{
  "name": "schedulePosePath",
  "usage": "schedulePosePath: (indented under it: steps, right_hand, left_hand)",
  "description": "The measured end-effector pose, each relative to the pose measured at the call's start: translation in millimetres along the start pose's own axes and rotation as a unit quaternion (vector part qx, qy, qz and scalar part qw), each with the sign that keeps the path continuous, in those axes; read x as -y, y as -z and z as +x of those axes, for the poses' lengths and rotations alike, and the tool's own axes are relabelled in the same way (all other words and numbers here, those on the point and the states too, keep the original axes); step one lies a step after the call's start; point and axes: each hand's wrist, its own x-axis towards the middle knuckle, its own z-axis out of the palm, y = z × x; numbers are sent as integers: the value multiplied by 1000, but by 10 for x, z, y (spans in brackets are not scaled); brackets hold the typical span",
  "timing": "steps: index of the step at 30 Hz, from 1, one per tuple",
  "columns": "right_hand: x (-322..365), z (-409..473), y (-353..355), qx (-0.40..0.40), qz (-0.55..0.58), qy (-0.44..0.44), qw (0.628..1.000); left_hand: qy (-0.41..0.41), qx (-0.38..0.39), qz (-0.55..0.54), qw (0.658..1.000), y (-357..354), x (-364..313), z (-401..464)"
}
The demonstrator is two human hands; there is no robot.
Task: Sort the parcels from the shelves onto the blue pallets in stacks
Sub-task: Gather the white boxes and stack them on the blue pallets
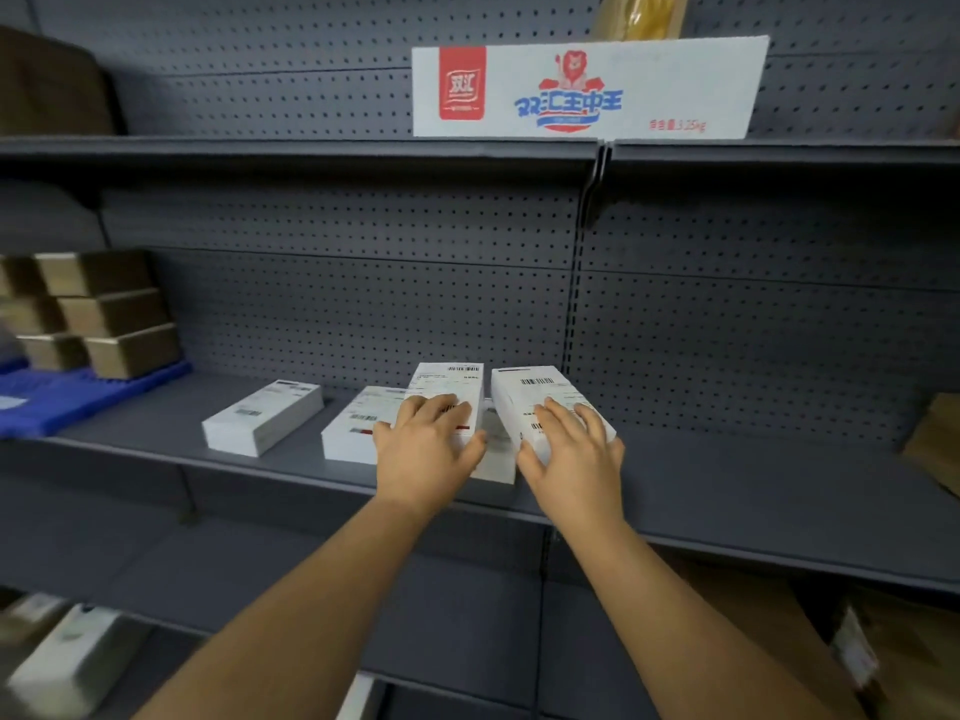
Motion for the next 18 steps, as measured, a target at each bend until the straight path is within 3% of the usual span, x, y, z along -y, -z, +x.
schedulePosePath:
  steps: [9, 18]
  right_hand:
    - [943, 105, -145, 23, 25, 28, 999]
    - [2428, 176, -673, 48, 22, 56, 997]
  left_hand:
    - [38, -31, 42, 998, 537, 834, -98]
    - [60, -20, 44, 997, 1077, 2253, -170]
